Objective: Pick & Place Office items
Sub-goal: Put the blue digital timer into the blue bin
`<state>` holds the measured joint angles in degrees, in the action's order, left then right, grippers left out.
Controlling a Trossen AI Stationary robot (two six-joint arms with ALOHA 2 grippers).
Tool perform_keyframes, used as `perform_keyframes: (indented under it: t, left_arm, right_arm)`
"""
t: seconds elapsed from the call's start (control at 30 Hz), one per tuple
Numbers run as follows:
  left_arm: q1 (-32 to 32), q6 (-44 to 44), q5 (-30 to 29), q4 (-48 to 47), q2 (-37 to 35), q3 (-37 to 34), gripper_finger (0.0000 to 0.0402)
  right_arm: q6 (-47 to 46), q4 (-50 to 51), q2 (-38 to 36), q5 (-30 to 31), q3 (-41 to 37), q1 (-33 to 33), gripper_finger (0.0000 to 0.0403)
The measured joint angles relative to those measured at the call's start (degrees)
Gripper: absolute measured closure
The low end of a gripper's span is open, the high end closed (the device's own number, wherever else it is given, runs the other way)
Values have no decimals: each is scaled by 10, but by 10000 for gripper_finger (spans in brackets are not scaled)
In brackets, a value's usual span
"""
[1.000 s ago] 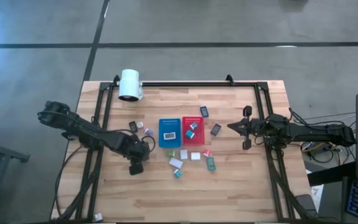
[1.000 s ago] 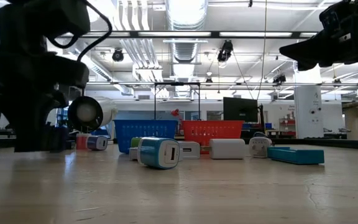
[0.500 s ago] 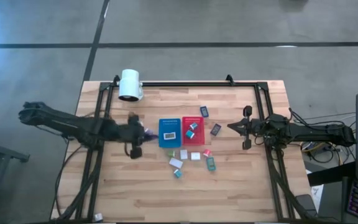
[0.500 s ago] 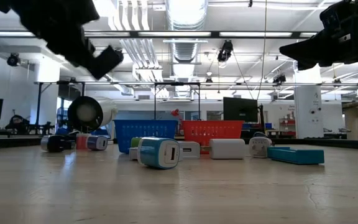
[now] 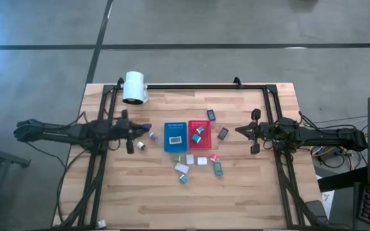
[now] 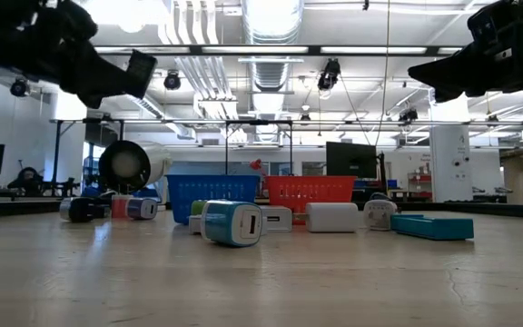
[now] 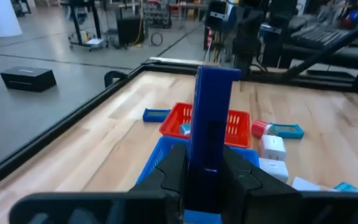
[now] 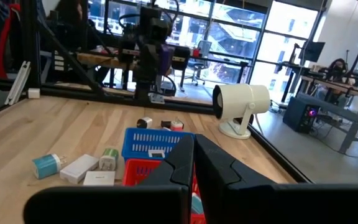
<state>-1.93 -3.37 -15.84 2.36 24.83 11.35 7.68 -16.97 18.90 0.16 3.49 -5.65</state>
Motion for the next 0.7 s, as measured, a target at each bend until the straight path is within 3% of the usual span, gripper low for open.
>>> perform_keyframes:
  t: [0.23, 0.43, 0.7]
  left_arm:
    - [0, -9, 0, 2, -76, -49, 347]
    - [0, -11, 0, 2, -97, -60, 347]
    - [0, -12, -82, -5, -48, 19, 347]
  right_arm:
    - [-1, -1, 0, 0, 0, 0, 394]
    - [-9, -1, 0, 0, 0, 0, 394]
    - [-13, 1, 0, 0, 0, 0, 394]
